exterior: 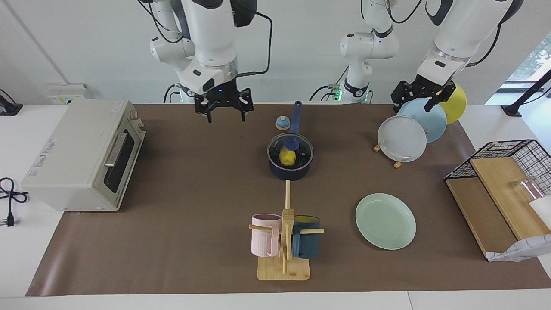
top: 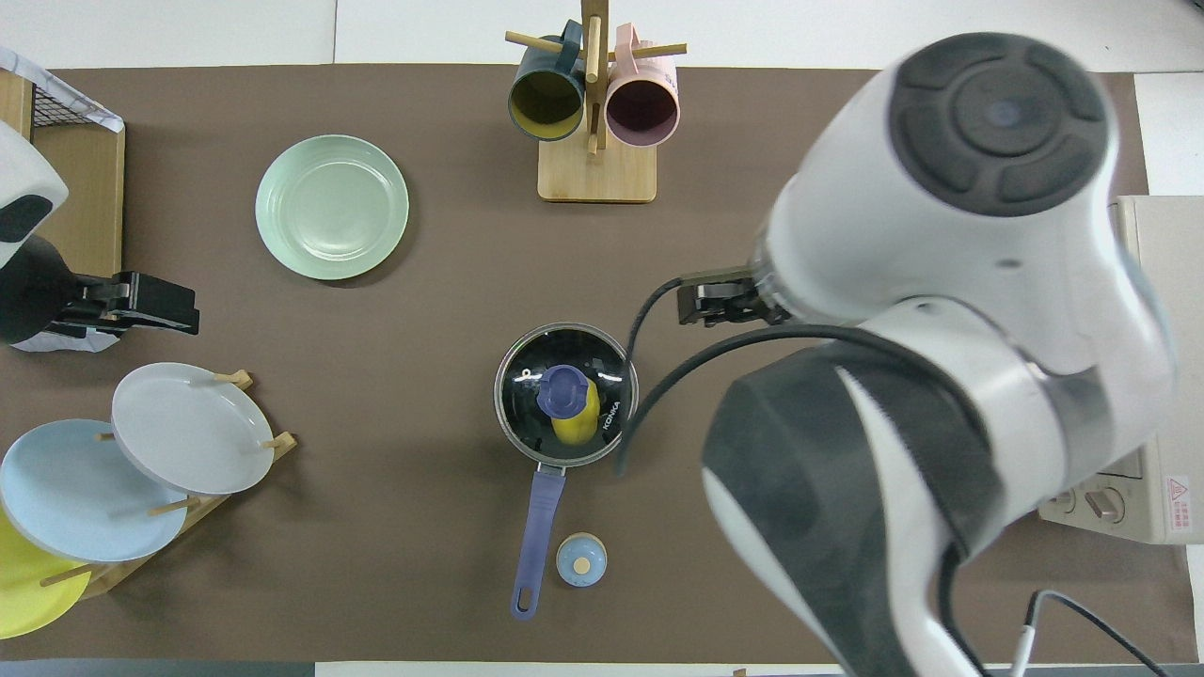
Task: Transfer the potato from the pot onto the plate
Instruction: 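Reach the right gripper to the glass lid knob and grasp it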
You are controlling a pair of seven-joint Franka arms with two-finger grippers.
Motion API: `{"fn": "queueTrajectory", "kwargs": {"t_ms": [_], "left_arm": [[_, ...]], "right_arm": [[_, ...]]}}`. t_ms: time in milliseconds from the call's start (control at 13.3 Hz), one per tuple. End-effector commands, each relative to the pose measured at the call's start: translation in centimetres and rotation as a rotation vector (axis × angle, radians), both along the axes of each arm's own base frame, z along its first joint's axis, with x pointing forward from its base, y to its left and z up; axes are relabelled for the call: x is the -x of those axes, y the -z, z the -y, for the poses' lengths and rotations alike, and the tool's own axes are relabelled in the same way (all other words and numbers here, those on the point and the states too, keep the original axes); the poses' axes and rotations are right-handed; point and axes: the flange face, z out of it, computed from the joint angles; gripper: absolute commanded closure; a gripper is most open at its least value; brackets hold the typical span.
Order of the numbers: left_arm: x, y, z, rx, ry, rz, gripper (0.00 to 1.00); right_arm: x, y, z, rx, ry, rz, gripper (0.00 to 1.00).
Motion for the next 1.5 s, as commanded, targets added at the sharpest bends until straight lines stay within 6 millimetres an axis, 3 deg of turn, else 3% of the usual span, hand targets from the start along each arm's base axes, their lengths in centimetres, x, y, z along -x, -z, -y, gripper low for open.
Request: {"fn": "queueTrajectory", "kwargs": {"t_ms": [0, 150, 300, 451, 601, 751, 977, 1202, 1427], "left_arm": [[0.8, 0.0, -0.1, -0.003, -0.010, 0.022, 0.00], [0.9, 0.1, -0.1, -0.004, -0.003, 0.013, 0.00], [0.9, 0.1, -0.2, -0.004, -0.019, 0.016, 0.00], [0.8, 0.3, -0.6, -0.004, -0.028, 0.015, 0.00], [0.8, 0.2, -0.8, -0.004, -0.031, 0.016, 0.00], [0.6, 0.3, -1.0, -0.003, -0.031, 0.022, 0.00], [0.5, 0.4, -1.0, -0.001, -0.024, 0.036, 0.00], [0.4, 0.4, -1.1, 0.001, -0.025, 0.042, 0.00], [0.4, 0.4, -1.0, 0.000, -0.028, 0.042, 0.00]], "right_arm": [[0.2, 1.2, -6.1, 0.001, 0.035, 0.015, 0.00], [0.3, 2.0, -7.6, -0.015, 0.016, 0.032, 0.00], [1.1, 3.4, -10.6, -0.042, 0.001, 0.054, 0.00], [0.9, 6.2, -10.5, -0.054, 0.002, 0.053, 0.00], [1.7, 8.1, -12.1, -0.058, -0.022, 0.054, 0.00], [1.1, 9.8, -12.6, -0.066, -0.024, 0.065, 0.00], [2.2, 13.7, -16.3, -0.045, -0.090, 0.073, 0.00], [2.0, 16.1, -15.2, -0.033, -0.133, 0.076, 0.00], [2.8, 17.1, -14.9, -0.019, -0.170, 0.061, 0.00]]}}
